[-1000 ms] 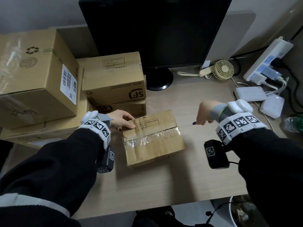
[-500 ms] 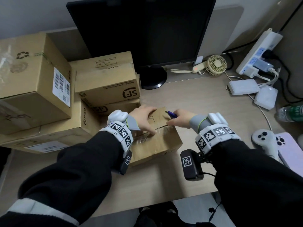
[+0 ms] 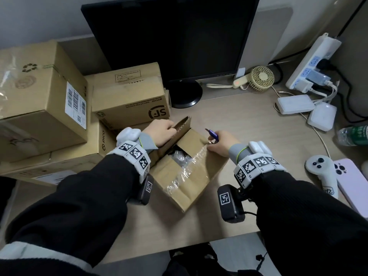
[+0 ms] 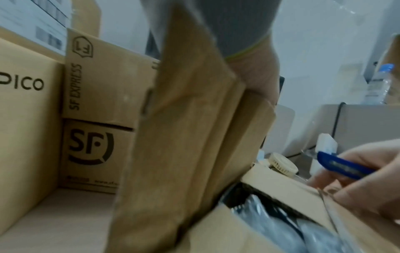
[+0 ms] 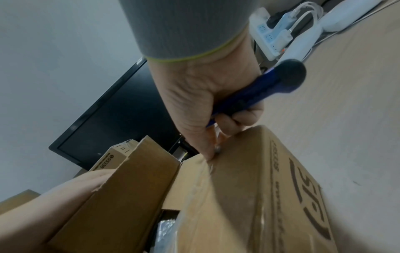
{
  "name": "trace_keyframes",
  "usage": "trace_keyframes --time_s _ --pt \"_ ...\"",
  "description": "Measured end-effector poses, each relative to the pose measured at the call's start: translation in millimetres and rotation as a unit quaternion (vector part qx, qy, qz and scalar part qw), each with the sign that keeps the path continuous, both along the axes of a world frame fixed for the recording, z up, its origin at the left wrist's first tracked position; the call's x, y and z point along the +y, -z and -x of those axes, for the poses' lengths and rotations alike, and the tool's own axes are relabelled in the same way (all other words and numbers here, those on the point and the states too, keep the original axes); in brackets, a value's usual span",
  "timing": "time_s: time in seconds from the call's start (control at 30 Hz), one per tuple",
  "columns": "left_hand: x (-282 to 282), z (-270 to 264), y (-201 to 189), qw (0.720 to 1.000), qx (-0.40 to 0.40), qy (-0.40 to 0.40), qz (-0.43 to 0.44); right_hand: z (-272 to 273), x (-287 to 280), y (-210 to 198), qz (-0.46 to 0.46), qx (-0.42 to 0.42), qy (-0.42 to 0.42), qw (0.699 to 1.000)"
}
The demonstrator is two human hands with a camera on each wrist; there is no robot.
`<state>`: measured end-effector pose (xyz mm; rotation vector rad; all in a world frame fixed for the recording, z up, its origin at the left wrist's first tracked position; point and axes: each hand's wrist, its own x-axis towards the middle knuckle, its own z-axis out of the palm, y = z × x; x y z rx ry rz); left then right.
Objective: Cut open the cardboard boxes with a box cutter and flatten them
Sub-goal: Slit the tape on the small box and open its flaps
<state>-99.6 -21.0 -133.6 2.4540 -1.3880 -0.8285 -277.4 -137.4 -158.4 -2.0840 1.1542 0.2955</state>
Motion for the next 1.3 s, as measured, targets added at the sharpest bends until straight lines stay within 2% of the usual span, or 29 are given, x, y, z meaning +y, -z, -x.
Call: trace_keyframes --time_s 0.1,0.27,0.47,0.63,0.7,0.87,0.97,1.07,1.17,1.3 --pt "2.7 -14.8 -4.4 1.0 0.021 -0.013 -0.008 -8.6 3.2 -0.4 0.03 -0.003 0.003 1.0" --pt "17.1 -34.3 2.9 0.992 0.055 -0.096 0.054 -22.1 13.4 1.3 0.054 0.017 -0.015 0.998" --pt "28.9 -19.2 0.0 0.988 0.049 -0.098 0.108 -37.7 32.1 4.7 0.094 0.061 -0.02 0.994" --pt "34.9 -27.8 -0.5 0.994 0.031 -0.073 0.079 -41.8 32.6 0.7 0.072 0.071 -0.018 0.995" --pt "42.2 -36.0 8.4 0.991 0.056 -0.101 0.068 -42.6 32.8 -5.0 0.084 0.072 -0.036 0.993" --pt "62.1 -48.5 28.6 0.966 0.111 -0.21 0.106 -46.5 23.2 -32.5 0.112 0.015 -0.025 0.993" --pt "65.5 -56.0 29.3 0.961 0.106 -0.235 0.1 -34.6 3.4 -43.3 0.093 -0.033 -0.003 0.995" --pt "65.3 -56.6 28.5 0.959 0.108 -0.249 0.087 -11.7 -12.8 -37.3 0.055 -0.032 0.012 0.998" --pt "59.3 -49.3 29.2 0.959 0.082 -0.256 0.085 7.2 -17.4 -15.5 0.046 0.002 0.008 0.999" --pt "51.1 -40.2 28.3 0.977 -0.02 -0.208 0.046 14.6 -10.8 4.7 0.098 0.007 0.031 0.995"
